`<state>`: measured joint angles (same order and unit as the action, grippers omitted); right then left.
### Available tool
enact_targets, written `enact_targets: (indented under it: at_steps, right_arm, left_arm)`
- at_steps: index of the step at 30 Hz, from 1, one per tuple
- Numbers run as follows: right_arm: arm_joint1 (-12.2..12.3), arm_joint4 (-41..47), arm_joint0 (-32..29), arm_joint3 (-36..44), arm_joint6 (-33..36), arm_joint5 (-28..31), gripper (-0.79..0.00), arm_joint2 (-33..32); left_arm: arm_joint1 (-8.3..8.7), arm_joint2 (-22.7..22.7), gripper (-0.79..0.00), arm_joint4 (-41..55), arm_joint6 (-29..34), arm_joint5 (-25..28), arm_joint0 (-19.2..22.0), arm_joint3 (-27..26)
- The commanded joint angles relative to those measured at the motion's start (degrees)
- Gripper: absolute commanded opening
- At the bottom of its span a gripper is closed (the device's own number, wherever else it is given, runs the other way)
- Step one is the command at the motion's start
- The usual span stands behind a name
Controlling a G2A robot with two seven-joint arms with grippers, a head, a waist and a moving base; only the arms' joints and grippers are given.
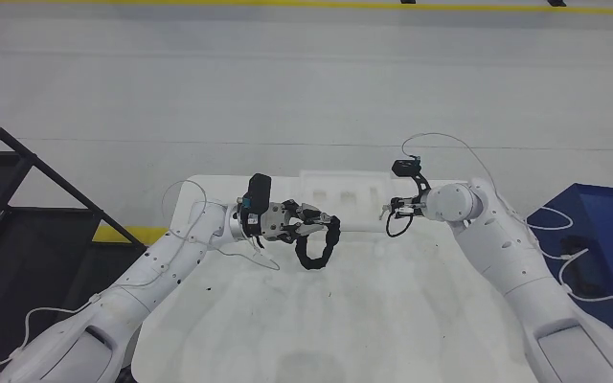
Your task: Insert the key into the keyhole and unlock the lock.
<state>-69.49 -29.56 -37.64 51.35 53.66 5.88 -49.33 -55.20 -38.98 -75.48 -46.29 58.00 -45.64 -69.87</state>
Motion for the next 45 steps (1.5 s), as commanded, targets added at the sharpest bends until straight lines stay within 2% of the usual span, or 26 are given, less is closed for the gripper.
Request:
enact_targets:
  at_steps: [1, 17, 19, 23, 25, 26, 29, 36, 38, 42, 45]
  right_arm:
    - [-0.3, 0.4, 0.2, -1.1, 0.0, 0.3, -0.785, 0.3]
    - [-2.3, 0.5, 2.5, -6.0, 0.0, 1.5, -0.785, 2.7]
    - [-2.6, 0.1, 2.8, -6.1, 0.1, 2.0, -0.489, 3.1]
    - [-2.5, -2.0, 3.2, -6.0, -1.1, 6.1, -0.394, 3.4]
    - [-2.2, -3.9, 3.1, -6.0, -2.2, 8.7, -0.308, 3.4]
    - [-2.0, -4.6, 3.1, -6.0, -2.5, 10.3, -0.256, 3.4]
    - [-1.4, -7.1, 2.9, -5.9, -3.6, 15.6, 0.000, 3.2]
    - [0.5, -14.0, 2.4, -6.1, -8.7, 35.0, 0.000, 2.8]
    - [0.8, -15.5, 2.7, -7.1, -10.0, 39.0, 0.000, 2.8]
    - [0.9, -17.8, 3.7, -8.9, -12.2, 44.3, 0.000, 3.4]
    - [0.6, -19.9, 4.5, -9.4, -14.1, 46.2, 0.000, 4.3]
  left_arm:
    - [0.00, 0.0, -0.785, 0.0, 0.0, 0.0, 0.0, 0.0]
    - [0.00, 0.0, -0.785, 0.0, 0.0, 0.0, 0.0, 0.0]
    - [0.00, 0.0, -0.785, 0.0, 0.0, 0.0, 0.0, 0.0]
    - [0.00, 0.0, -0.785, 0.0, 0.0, 0.0, 0.0, 0.0]
    - [0.00, 0.0, -0.785, 0.0, 0.0, 0.0, 0.0, 0.0]
    - [0.00, 0.0, -0.785, 0.0, 0.0, 0.0, 0.0, 0.0]
    - [0.00, 0.0, -0.785, 0.0, 0.0, 0.0, 0.0, 0.0]
    - [0.00, 0.0, -0.785, 0.0, 0.0, 0.0, 0.0, 0.0]
    - [0.00, 0.0, -0.785, 0.0, 0.0, 0.0, 0.0, 0.0]
    - [0.00, 0.0, -0.785, 0.0, 0.0, 0.0, 0.0, 0.0]
    - [0.00, 0.0, -0.785, 0.0, 0.0, 0.0, 0.0, 0.0]
